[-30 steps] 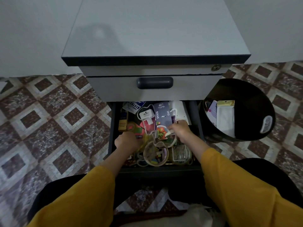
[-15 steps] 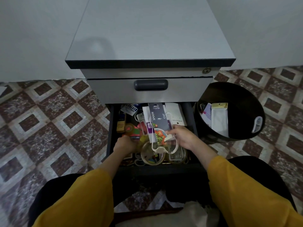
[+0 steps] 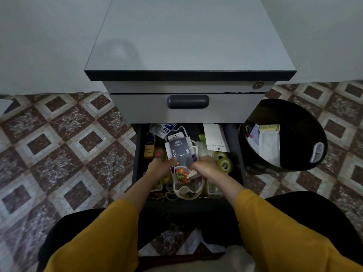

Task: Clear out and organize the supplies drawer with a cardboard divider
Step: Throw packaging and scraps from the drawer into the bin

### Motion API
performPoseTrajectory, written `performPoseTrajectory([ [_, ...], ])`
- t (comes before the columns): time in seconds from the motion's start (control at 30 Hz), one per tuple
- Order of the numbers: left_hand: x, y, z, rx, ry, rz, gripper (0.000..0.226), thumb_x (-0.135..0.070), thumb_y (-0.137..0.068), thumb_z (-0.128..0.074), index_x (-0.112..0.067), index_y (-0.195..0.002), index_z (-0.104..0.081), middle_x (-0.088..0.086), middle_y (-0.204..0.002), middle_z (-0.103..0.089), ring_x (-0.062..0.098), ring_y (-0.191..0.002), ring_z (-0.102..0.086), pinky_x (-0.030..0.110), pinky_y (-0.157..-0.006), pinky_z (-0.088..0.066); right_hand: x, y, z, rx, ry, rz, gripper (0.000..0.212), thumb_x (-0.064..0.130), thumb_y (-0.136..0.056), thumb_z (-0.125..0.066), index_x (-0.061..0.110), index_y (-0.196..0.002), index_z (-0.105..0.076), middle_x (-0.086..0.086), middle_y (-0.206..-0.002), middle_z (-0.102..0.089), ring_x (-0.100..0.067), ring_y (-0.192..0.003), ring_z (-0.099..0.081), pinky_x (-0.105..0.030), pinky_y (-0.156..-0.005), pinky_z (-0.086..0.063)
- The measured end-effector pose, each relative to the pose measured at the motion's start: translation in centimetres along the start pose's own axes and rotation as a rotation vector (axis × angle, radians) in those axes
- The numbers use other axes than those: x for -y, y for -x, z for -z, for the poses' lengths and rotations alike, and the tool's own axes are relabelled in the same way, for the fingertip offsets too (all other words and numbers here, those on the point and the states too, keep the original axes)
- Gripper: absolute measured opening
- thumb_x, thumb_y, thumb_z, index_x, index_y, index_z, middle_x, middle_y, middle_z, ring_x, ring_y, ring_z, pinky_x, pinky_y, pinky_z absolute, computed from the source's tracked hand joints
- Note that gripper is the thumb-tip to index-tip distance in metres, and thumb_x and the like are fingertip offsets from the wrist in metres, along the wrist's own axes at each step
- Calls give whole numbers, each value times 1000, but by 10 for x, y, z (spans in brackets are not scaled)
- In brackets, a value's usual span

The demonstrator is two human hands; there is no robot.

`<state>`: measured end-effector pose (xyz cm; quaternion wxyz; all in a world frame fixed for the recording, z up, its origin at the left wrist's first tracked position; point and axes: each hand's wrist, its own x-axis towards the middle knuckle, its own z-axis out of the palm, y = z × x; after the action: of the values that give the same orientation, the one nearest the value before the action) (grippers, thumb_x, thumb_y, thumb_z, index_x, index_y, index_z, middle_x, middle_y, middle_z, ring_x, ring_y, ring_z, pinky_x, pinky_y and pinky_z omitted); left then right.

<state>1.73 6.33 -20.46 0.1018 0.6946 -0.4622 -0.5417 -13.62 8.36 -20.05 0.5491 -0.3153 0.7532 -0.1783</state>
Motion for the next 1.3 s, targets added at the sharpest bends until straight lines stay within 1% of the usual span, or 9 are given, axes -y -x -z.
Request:
performPoseTrajectory([
  [0.1, 1, -6, -5, 22, 8, 14, 33, -33, -87, -63, -7, -107, -65, 8, -103, -64, 22, -96, -59, 30, -83, -46, 3, -1, -2, 19, 47, 3, 23, 7, -77, -68, 1, -99, -66, -13, -95, -66, -24, -82, -62, -26, -66, -50],
  [0.3, 0, -10, -4, 2, -27, 30, 37, -14, -78, -72, -2, -111, -61, 13, -107, -64, 25, -96, -61, 33, -80, -50, 6, 3, 1, 109, 15, 18, 20, -3, -76, -66, 7, -94, -65, -11, -97, -65, -27, -93, -61, -26, -68, -50],
  [0.37, -1, -9, -2, 14, -15, 26, 47, -11, -74, -75, -3, -116, -56, 13, -107, -63, 26, -96, -62, 36, -80, -53, 7, 8, 7, 146, -17, 30, 18, -4, -78, -65, 13, -81, -59, -5, -85, -62, -23, -85, -61, -21, -57, -46],
  [0.47, -6, 0, -2, 47, 20, 3, 47, -4, -74, -72, 0, -117, -54, 15, -107, -63, 26, -94, -62, 29, -67, -52, 8, 18, 15, 160, -70, 65, 12, 3, -82, -66, 9, -91, -62, 0, -79, -62, -9, -68, -58, -14, -49, -42],
  [0.67, -25, 33, -11, 100, 27, -109, 40, 2, -76, -69, 3, -113, -54, 14, -105, -63, 26, -95, -62, 30, -71, -51, 5, 36, 27, 120, -106, 112, 23, 14, -89, -61, 3, -108, -57, -7, -88, -64, -16, -73, -61, -26, -65, -51],
  [0.87, -44, 65, -35, 103, -25, -267, 48, 6, -77, -68, -2, -120, -49, 14, -112, -61, 27, -99, -59, 34, -84, -48, -6, 63, 51, 56, -109, 169, 6, 7, -88, -54, 8, -93, -55, -18, -103, -62, -28, -92, -60, -36, -78, -49],
  [1.07, -68, 89, -61, 161, -66, -368, 50, 0, -79, -68, -5, -124, -49, 13, -114, -63, 29, -103, -61, 44, -94, -49, -19, 90, 94, 0, -244, 167, 15, 3, -90, -50, 11, -79, -53, -7, -75, -54, -16, -68, -52, -25, -61, -41],
  [1.17, -86, 98, -79, 171, -111, -398, 42, 2, -80, -66, -4, -120, -53, 12, -111, -63, 27, -100, -60, 33, -84, -48, -27, 99, 118, -43, -283, 155, 21, -2, -89, -48, 10, -72, -52, -8, -68, -54, -15, -60, -49, -19, -51, -39],
  [1.3, -108, 101, -102, 187, -126, -416, 36, -3, -80, -68, -5, -114, -60, 11, -110, -66, 27, -101, -62, 36, -92, -48, -33, 103, 146, -66, -330, 190, 17, -7, -84, -49, 7, -86, -58, -22, -100, -66, -31, -87, -62, -38, -80, -52],
])
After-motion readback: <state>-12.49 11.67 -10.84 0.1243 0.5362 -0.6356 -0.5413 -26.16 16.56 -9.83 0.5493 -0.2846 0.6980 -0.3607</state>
